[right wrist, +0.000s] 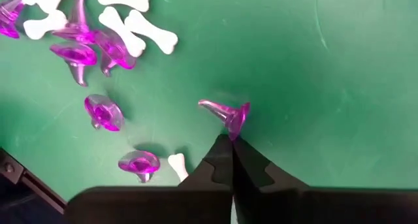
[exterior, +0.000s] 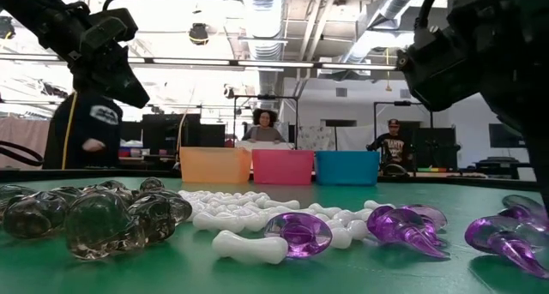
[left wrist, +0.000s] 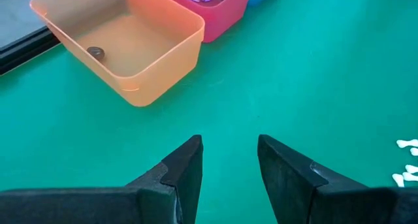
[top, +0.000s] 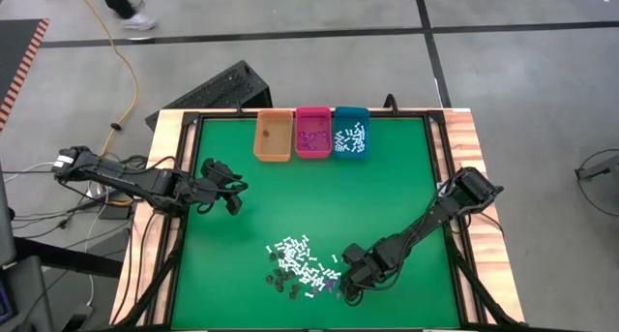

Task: Sort Halloween decoration
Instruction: Put the violet witch hat toy into the red bin

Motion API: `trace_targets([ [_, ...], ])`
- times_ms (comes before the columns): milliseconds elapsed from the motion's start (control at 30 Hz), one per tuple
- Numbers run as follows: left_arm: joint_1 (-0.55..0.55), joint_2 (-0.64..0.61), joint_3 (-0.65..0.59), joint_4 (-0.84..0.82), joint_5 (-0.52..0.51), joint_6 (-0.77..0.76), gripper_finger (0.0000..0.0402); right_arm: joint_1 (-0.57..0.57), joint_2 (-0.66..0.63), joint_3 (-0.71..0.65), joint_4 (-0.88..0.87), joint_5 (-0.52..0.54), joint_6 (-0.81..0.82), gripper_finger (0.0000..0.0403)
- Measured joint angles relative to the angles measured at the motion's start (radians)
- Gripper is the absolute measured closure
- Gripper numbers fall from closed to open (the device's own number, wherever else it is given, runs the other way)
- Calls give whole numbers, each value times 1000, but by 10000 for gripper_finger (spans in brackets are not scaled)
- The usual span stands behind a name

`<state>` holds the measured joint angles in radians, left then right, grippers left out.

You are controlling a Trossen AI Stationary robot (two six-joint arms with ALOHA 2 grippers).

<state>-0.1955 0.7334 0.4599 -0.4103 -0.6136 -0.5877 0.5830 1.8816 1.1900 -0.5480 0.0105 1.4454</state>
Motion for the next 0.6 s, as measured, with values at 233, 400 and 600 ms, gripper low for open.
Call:
trace_targets([
  [233, 0, 0, 0, 0, 0, 0, 264, -35, 6, 75, -130, 40, -115, 386],
  [400, 0, 0, 0, 0, 0, 0, 264, -108, 6, 172, -308, 45, -288, 386],
  [600, 0, 0, 0, 1, -1, 6, 264, -259, 4, 279, -442, 115, -588, 386],
])
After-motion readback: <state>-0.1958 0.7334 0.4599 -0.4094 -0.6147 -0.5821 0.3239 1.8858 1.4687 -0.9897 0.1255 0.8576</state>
